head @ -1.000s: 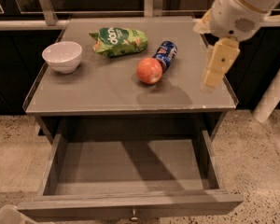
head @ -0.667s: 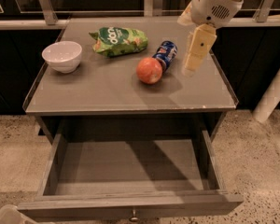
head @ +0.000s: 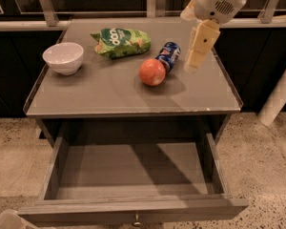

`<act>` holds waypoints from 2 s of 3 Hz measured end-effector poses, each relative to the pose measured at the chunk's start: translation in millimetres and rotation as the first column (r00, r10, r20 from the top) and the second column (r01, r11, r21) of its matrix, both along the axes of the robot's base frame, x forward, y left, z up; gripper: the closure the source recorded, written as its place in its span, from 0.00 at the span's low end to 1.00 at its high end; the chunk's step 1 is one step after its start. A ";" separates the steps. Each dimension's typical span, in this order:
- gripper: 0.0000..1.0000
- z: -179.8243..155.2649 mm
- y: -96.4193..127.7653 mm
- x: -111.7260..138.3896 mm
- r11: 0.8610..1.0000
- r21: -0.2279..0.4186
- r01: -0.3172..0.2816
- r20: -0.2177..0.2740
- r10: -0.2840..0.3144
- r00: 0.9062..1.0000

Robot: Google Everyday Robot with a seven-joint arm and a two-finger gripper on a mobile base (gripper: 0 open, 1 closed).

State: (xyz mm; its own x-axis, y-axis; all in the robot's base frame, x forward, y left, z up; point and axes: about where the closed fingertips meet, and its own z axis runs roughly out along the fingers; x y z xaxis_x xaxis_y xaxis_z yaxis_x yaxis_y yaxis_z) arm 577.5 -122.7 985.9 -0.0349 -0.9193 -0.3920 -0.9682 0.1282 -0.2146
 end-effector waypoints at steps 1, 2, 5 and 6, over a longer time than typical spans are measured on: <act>0.00 -10.1 19.6 4.9 0.997 0.050 -0.059 -0.008 0.059 0.998; 0.00 -18.3 72.4 -5.6 0.975 0.126 -0.183 -0.021 0.187 0.982; 0.00 -44.6 132.2 -11.2 0.960 0.091 -0.263 -0.106 0.272 0.956; 0.00 -76.1 127.7 23.6 0.987 -0.027 -0.156 -0.175 0.149 0.973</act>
Offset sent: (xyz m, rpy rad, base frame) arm -0.0290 0.1368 -0.0282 0.2149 0.0821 0.3614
